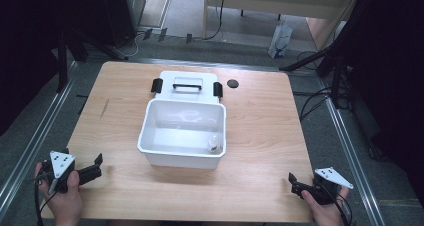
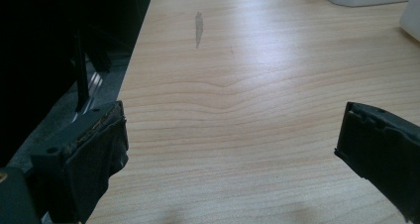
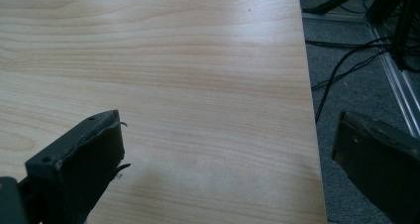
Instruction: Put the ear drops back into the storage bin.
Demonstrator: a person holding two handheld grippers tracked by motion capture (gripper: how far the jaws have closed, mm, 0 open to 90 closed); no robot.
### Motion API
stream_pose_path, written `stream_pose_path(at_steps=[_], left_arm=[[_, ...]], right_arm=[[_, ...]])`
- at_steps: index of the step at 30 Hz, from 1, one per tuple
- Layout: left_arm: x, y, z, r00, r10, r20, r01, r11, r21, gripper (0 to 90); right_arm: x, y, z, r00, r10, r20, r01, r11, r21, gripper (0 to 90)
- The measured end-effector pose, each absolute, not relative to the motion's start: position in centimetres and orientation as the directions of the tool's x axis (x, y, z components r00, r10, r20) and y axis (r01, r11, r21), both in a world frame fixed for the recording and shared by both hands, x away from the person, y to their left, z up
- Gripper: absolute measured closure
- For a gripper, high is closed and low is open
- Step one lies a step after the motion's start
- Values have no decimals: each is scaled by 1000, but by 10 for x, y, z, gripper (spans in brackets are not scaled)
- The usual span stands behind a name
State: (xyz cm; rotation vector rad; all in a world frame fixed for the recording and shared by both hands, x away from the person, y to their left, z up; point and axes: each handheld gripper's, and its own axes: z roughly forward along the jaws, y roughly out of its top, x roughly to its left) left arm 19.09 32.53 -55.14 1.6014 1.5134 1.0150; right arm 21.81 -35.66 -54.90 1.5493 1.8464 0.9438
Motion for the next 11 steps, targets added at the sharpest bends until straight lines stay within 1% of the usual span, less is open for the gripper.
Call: stream_pose_path(at_steps=[11], left_arm=[[191,324,-551,10,996,85,451,-80,889,3]], right_arm=[[220,-354,-550,-195,981,13,621,114,775,0]])
